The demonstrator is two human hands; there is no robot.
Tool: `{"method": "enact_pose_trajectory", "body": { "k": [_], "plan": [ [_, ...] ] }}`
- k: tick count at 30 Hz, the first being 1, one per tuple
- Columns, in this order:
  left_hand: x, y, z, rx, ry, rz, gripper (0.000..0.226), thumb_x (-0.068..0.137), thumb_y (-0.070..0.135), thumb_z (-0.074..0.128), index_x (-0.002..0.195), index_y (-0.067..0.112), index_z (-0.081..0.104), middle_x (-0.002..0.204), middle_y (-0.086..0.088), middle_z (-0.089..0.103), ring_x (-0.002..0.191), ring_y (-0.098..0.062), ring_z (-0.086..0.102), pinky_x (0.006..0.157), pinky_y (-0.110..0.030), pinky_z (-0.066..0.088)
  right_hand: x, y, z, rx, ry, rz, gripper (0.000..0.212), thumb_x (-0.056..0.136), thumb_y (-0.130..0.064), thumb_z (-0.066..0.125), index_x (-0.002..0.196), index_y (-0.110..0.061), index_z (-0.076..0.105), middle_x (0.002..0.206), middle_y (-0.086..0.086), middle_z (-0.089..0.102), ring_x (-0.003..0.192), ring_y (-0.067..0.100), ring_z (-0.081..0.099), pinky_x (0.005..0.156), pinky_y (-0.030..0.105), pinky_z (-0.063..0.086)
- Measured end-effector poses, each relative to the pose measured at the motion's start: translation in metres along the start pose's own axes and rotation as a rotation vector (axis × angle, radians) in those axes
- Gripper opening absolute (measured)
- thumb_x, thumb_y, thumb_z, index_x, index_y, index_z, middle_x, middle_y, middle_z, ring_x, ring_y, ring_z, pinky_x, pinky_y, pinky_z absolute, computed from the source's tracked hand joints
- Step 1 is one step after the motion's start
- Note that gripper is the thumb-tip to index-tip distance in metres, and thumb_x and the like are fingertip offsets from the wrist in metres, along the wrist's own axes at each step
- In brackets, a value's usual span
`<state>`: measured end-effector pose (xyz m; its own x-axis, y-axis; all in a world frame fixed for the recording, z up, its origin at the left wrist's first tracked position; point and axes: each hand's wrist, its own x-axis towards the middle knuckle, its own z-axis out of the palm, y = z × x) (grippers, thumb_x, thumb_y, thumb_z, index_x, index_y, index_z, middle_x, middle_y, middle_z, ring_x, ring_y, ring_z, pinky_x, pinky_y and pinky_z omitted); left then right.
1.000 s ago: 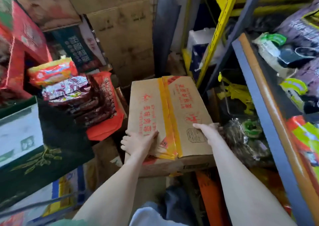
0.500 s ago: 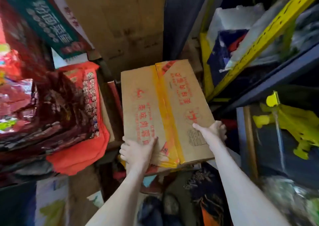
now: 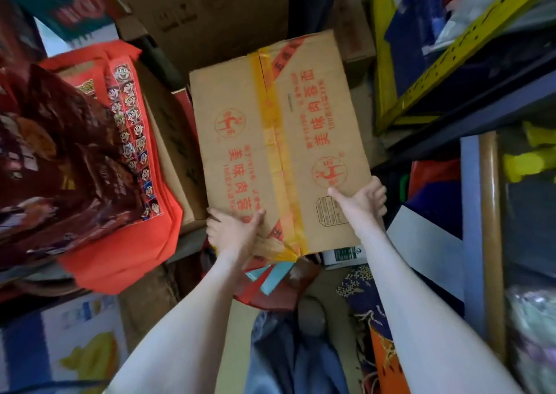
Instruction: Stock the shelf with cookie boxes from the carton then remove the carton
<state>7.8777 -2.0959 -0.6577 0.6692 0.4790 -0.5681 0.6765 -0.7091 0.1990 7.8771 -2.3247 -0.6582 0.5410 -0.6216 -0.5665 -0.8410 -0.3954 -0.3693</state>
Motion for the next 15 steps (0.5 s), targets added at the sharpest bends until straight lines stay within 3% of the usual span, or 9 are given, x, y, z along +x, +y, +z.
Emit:
{"method": "enact_pose_trajectory", "body": {
  "k": [6,9,15],
  "plan": [
    [-0.036,0.046,-0.029,0.209,-0.188,0.261,0.074,0.086,0.052,0.051,0.143,0.009,0.033,0.144,-0.017,0.033,0.134,-0.034,0.032,0.112,-0.045,0.029,-0.046,-0.034,-0.024,-0.153,-0.062,-0.090,0.108,0.080,-0.040,0.071,0.152,-0.016,-0.006,0.159,0.009,0.000,0.145,0.029,0.004,0.118,0.048,0.009],
    [-0.063,0.075,-0.054,0.281,-0.248,0.353,0.067,0.091,0.052,0.043,0.141,0.009,0.037,0.148,-0.016,0.031,0.138,-0.033,0.027,0.115,-0.047,0.022,-0.078,-0.047,-0.044,-0.244,-0.140,-0.147,0.098,0.085,-0.035,0.066,0.152,-0.019,-0.004,0.159,0.007,-0.004,0.146,0.029,0.000,0.118,0.047,0.005],
    [-0.113,0.090,-0.111,0.535,-0.308,0.470,0.069,0.088,0.058,0.031,0.143,0.019,0.037,0.156,-0.011,0.019,0.146,-0.034,-0.003,0.111,-0.059,-0.014,-0.138,-0.063,-0.097,-0.235,-0.294,-0.202,0.067,0.090,-0.033,0.058,0.147,-0.015,0.027,0.148,0.010,0.029,0.136,0.029,0.030,0.111,0.042,0.030]
  ]
}}
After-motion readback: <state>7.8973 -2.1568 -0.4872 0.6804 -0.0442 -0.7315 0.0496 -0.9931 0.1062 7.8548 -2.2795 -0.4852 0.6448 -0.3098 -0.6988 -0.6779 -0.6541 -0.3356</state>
